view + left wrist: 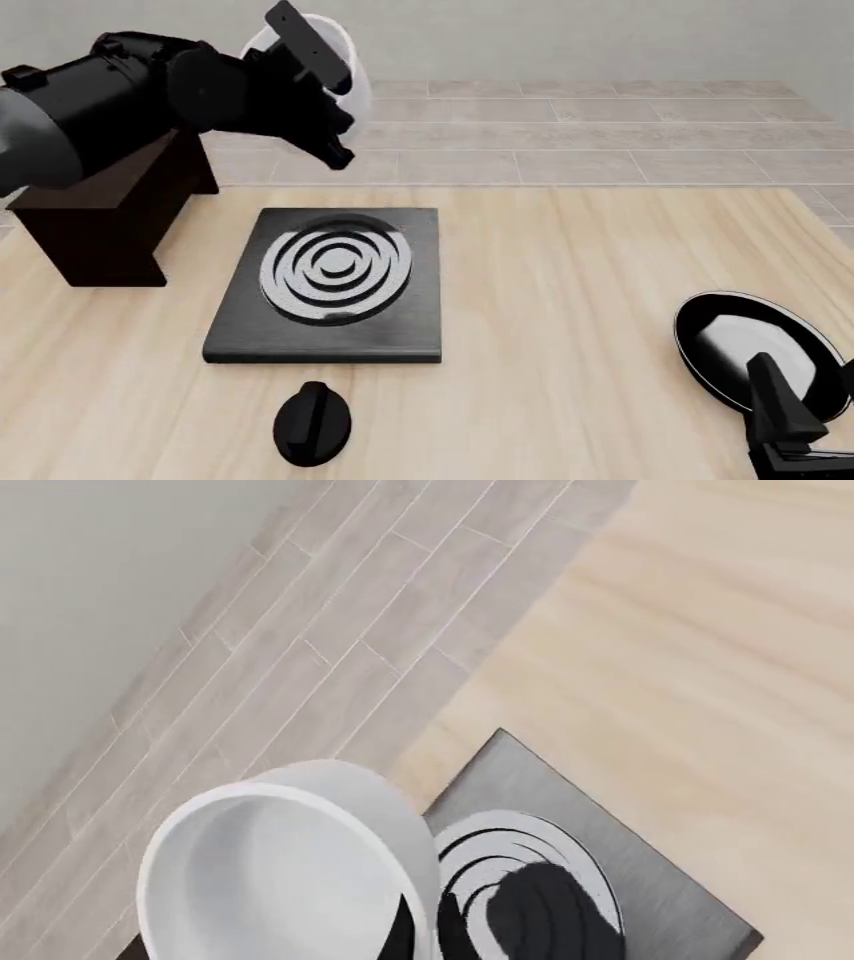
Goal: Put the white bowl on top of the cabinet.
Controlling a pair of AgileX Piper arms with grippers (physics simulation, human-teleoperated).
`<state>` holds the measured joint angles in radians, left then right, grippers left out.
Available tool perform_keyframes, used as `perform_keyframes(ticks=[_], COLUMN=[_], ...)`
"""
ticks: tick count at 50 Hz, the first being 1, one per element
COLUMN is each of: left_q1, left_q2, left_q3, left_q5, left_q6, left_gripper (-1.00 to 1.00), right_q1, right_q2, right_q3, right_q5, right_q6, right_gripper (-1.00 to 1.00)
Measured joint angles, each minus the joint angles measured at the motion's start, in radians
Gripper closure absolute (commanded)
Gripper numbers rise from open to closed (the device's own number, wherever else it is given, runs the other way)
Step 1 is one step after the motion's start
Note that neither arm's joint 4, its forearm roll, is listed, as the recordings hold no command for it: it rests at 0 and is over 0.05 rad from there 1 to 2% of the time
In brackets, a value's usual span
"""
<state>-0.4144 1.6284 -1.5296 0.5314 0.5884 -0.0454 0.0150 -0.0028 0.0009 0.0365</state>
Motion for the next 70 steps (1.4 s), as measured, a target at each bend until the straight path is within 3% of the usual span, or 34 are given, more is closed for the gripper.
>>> perform_keyframes(ticks=[13, 30, 44, 70], left_q1=[0.193, 0.381, 0.517, 0.631], left_q2=[0.029, 0.093, 0.143, 0.232], left_q3=[-0.024, -0.102, -0.111, -0.091], left_q5=[-0.024, 0.014, -0.007, -0.097], left_q6=[-0.016, -0.025, -0.04, -0.088], left_gripper=[1.0, 1.0, 1.0, 1.0], right_q1=[0.0, -0.001, -0.004, -0.01], right_q2=[0.003, 0.006, 0.006, 0.011], right_q3=[0.0, 0.0, 0.0, 0.001], right_q5=[-0.001, -0.002, -0.002, -0.004], right_q6=[-0.001, 0.0, 0.002, 0.006], right_gripper=[-1.0, -1.0, -1.0, -1.0])
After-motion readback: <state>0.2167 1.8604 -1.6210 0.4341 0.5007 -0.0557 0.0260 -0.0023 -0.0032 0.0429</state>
